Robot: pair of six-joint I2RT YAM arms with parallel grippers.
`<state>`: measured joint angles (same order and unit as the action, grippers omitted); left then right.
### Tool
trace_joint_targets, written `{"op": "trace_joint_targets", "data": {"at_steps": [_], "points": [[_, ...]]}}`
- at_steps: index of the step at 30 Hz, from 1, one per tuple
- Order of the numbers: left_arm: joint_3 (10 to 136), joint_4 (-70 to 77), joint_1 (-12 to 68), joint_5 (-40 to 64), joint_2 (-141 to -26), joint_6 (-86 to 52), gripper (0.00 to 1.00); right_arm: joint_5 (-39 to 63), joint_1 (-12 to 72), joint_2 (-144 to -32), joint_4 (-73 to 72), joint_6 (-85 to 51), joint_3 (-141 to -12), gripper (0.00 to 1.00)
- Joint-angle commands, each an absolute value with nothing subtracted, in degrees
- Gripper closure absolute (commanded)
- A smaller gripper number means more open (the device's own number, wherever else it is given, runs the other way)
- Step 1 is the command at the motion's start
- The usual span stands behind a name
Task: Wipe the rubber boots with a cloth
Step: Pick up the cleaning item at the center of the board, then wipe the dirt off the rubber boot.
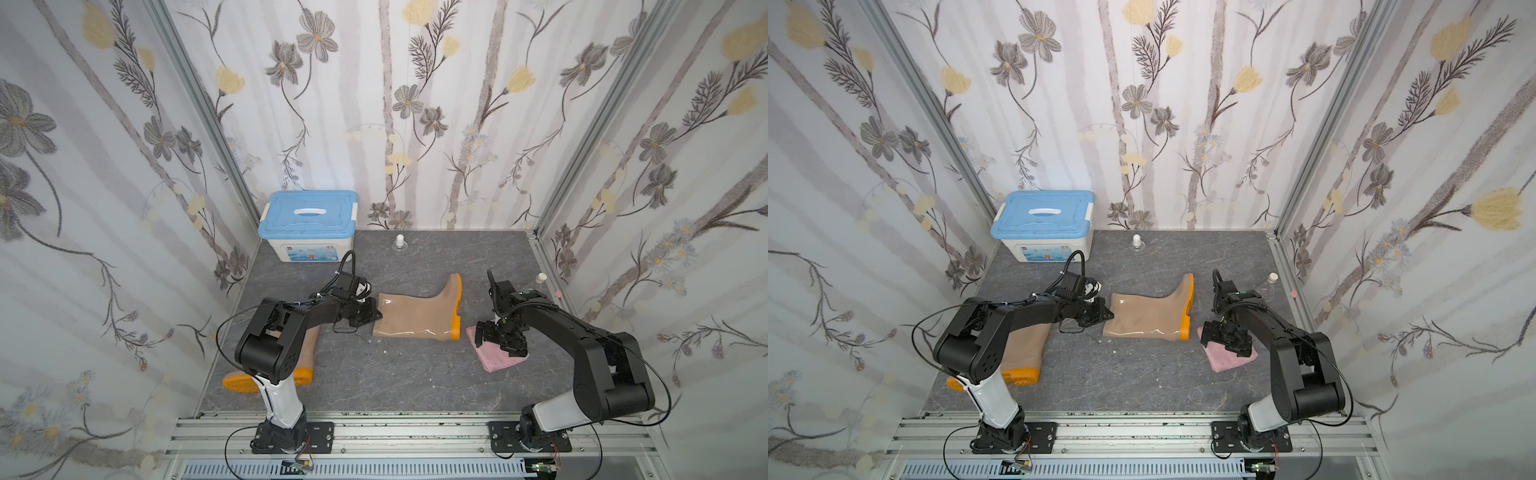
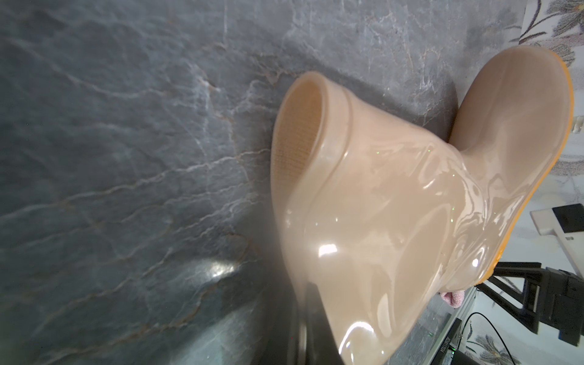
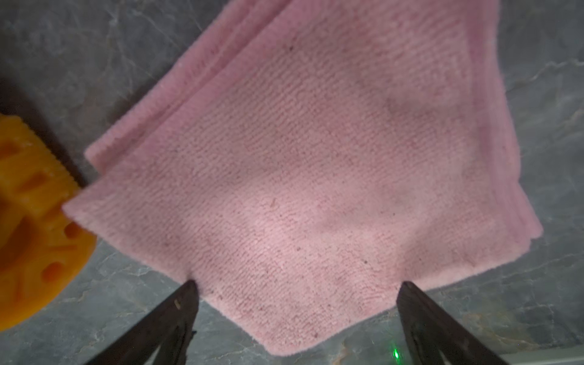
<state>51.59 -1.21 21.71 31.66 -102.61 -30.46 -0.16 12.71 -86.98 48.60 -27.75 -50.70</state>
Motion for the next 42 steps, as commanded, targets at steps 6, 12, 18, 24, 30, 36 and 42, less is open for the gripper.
{"op": "trace_joint_targets", "data": {"at_steps": [6, 12, 18, 24, 30, 36, 42], "points": [[49.8, -2.2, 22.0, 31.6, -101.6, -31.0, 1.00, -3.3, 12.7, -94.1, 41.5, -27.4, -52.5, 0.16], [48.2, -1.0, 22.0, 31.5, -101.1, -31.7, 1.00, -1.5, 13.3, -97.2, 40.4, -26.4, -52.4, 0.29], [46.3, 1.8, 22.4, 31.8, -100.5, -33.3, 1.00, -1.9, 12.7, -93.0, 43.4, -25.1, -55.1, 0.92], [45.6, 1.4, 22.6, 31.1, -98.8, -33.3, 1.00, -4.7, 20.2, -83.1, 43.5, -27.5, -66.9, 1.00], [44.7, 1.6, 22.8, 30.4, -97.7, -33.9, 1.00, 0.6, 33.3, -98.1, 39.8, -30.7, -82.2, 1.00], [44.3, 2.5, 23.1, 30.4, -97.7, -34.4, 1.00, 7.7, 40.9, -116.3, 39.3, -29.3, -96.6, 1.00], [43.3, 5.3, 23.1, 31.2, -98.0, -35.5, 1.00, 14.0, 42.9, -126.2, 41.2, -27.2, -104.5, 1.00]]}}
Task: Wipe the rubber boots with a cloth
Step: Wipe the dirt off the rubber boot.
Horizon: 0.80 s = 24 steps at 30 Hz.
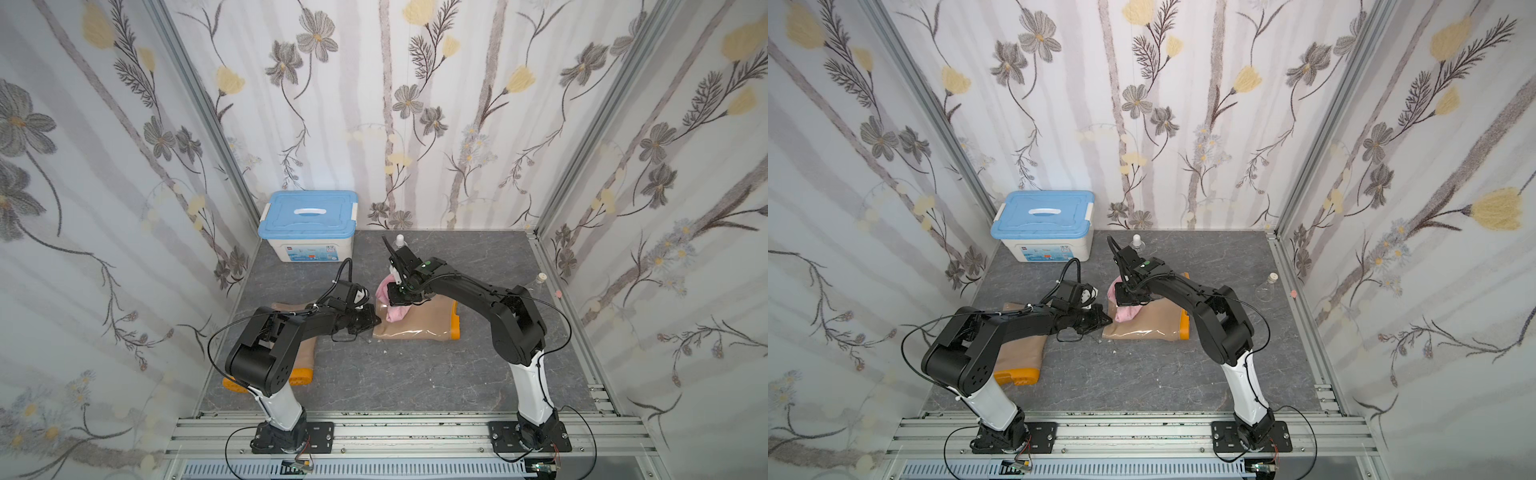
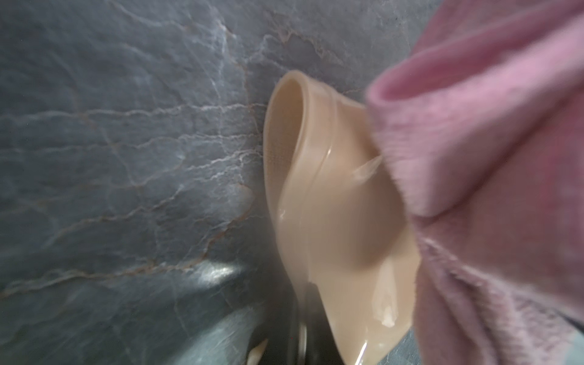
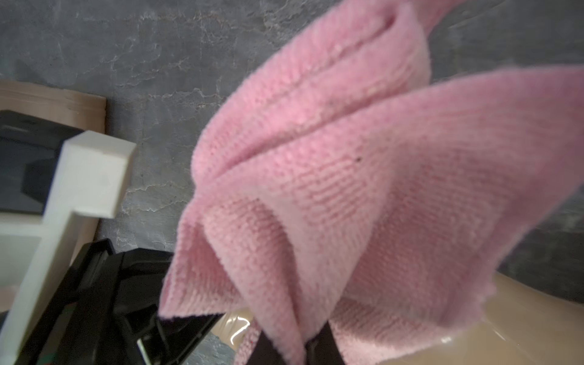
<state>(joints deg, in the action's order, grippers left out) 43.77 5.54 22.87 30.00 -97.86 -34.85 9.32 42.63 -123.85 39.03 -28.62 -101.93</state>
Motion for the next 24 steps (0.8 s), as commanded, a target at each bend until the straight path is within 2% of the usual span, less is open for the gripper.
{"op": "trace_joint_targets", "data": {"at_steps": [1, 6, 10, 18, 22, 24], "points": [[43.0, 5.8, 23.1, 31.4, -98.1, -35.7, 1.00, 13.7, 43.0, -127.4, 43.1, -26.8, -105.6, 1.00], [42.0, 8.2, 23.1, 31.8, -98.2, -36.9, 1.00, 8.7, 42.0, -128.2, 49.7, -24.3, -106.0, 1.00], [41.1, 8.9, 23.0, 30.6, -97.8, -37.3, 1.00, -2.0, 41.4, -128.5, 58.5, -21.0, -107.0, 1.00], [40.2, 9.2, 22.9, 29.3, -96.7, -37.4, 1.00, -17.3, 35.6, -115.9, 62.7, -19.5, -94.0, 1.00], [40.4, 7.9, 22.8, 28.8, -96.3, -36.9, 1.00, -32.4, 35.2, -112.9, 69.0, -18.5, -92.4, 1.00], [40.2, 7.7, 22.9, 28.5, -95.8, -37.0, 1.00, -35.8, 35.3, -111.2, 69.3, -18.4, -91.8, 1.00]]}}
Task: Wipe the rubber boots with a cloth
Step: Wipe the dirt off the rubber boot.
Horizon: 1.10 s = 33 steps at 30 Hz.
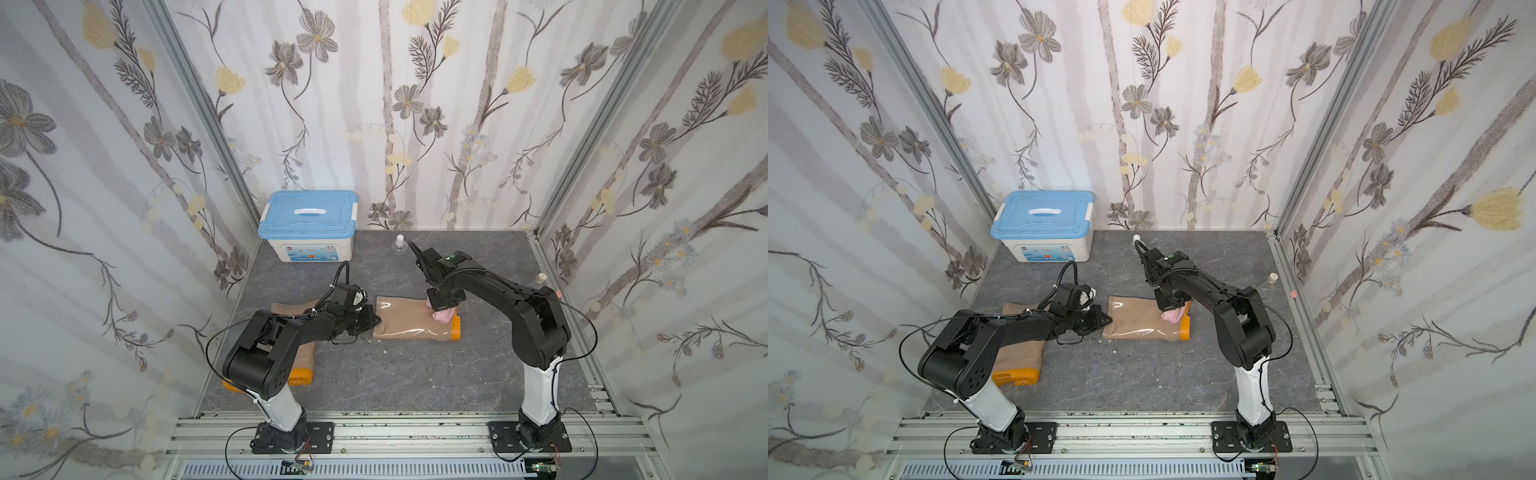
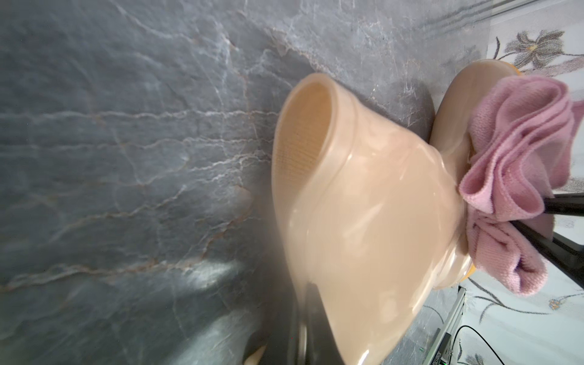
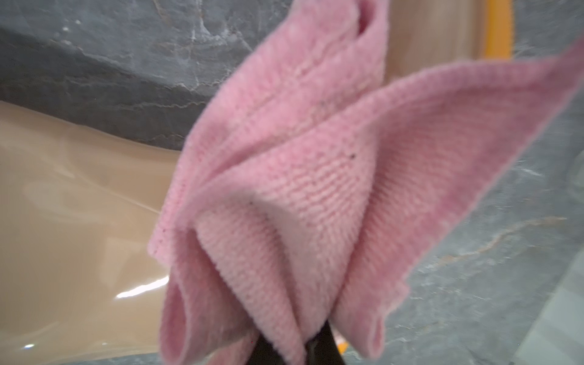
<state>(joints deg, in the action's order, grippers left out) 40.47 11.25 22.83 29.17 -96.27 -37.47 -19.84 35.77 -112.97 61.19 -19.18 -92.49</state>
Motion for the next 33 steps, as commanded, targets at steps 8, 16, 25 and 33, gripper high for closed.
{"op": "trace_joint_targets", "data": {"at_steps": [8, 16, 25, 33], "points": [[39.4, 9.3, 23.0, 28.3, -95.9, -38.3, 1.00, -1.1, 41.4, -110.1, 46.2, -22.3, -90.7, 1.00], [38.9, 10.4, 23.1, 28.1, -95.8, -39.1, 1.00, 10.5, 50.3, -122.6, 41.4, -24.2, -99.0, 1.00], [38.5, 10.6, 23.1, 28.1, -95.2, -39.2, 1.00, -5.0, 42.2, -108.8, 47.6, -21.9, -80.4, 1.00], [38.5, 9.8, 23.1, 27.7, -94.5, -38.9, 1.00, -27.1, 41.1, -103.8, 58.4, -19.6, -80.0, 1.00]]}}
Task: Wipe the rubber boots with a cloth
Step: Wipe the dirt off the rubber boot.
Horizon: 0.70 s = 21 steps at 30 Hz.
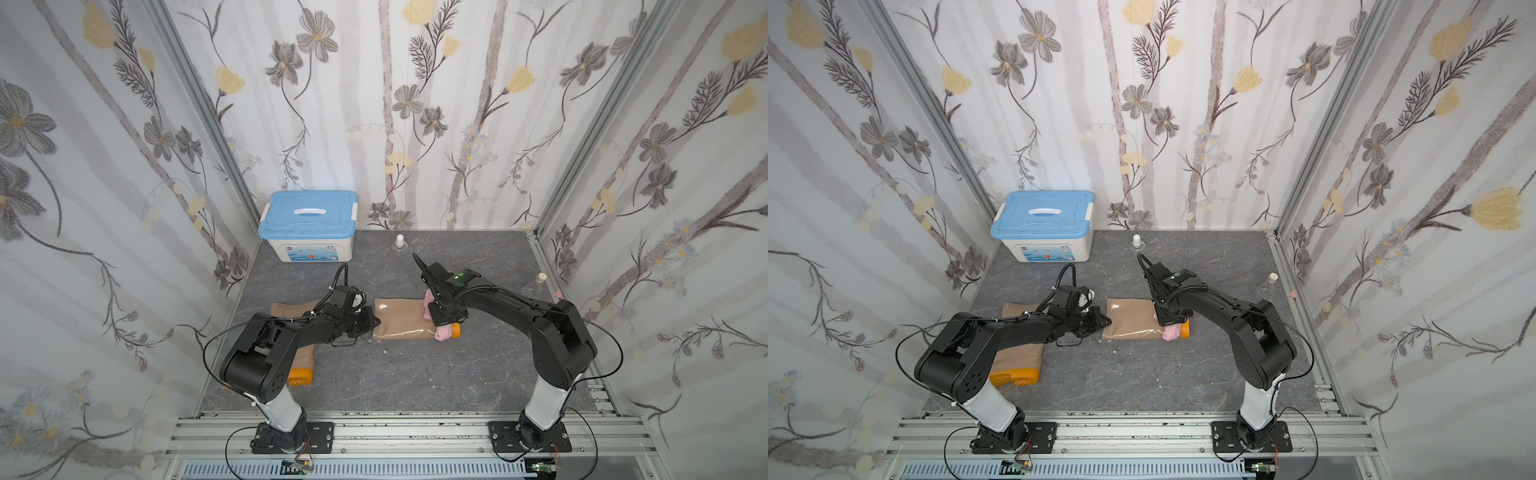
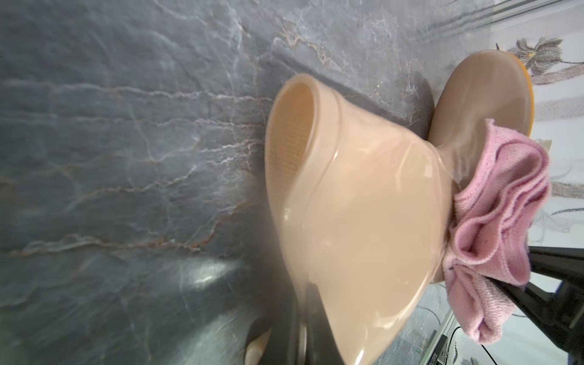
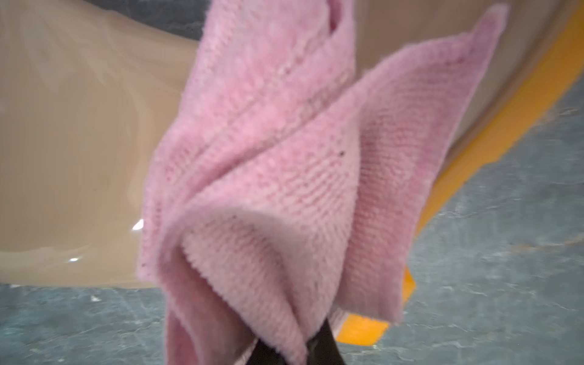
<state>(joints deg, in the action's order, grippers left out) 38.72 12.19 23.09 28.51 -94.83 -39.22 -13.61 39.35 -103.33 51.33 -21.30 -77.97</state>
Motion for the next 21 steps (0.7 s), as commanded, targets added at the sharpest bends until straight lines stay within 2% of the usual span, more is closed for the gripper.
{"op": "trace_joint_targets", "data": {"at_steps": [1, 4, 7, 9, 12, 17, 21], "points": [[38.6, 9.7, 23.2, 27.6, -94.5, -38.9, 1.00, -27.8, 43.5, -105.3, 58.7, -18.9, -82.6, 1.00], [39.0, 9.4, 23.1, 27.7, -95.0, -39.0, 1.00, -20.1, 49.8, -109.8, 55.1, -18.8, -89.1, 1.00], [39.0, 9.4, 23.1, 27.6, -94.9, -39.0, 1.00, -5.8, 51.1, -112.9, 46.2, -22.7, -90.2, 1.00], [39.0, 9.2, 23.1, 27.4, -94.7, -38.9, 1.00, -1.0, 51.1, -114.8, 43.9, -24.8, -89.9, 1.00], [39.4, 8.3, 23.1, 27.4, -94.6, -38.4, 1.00, -4.3, 50.2, -114.5, 45.2, -24.9, -86.2, 1.00], [40.1, 7.7, 23.1, 27.4, -95.1, -38.1, 1.00, -11.9, 40.6, -103.2, 47.2, -24.3, -72.6, 1.00], [40.4, 7.7, 23.1, 27.7, -95.6, -38.0, 1.00, -19.8, 37.1, -96.5, 51.2, -21.5, -69.4, 1.00]]}}
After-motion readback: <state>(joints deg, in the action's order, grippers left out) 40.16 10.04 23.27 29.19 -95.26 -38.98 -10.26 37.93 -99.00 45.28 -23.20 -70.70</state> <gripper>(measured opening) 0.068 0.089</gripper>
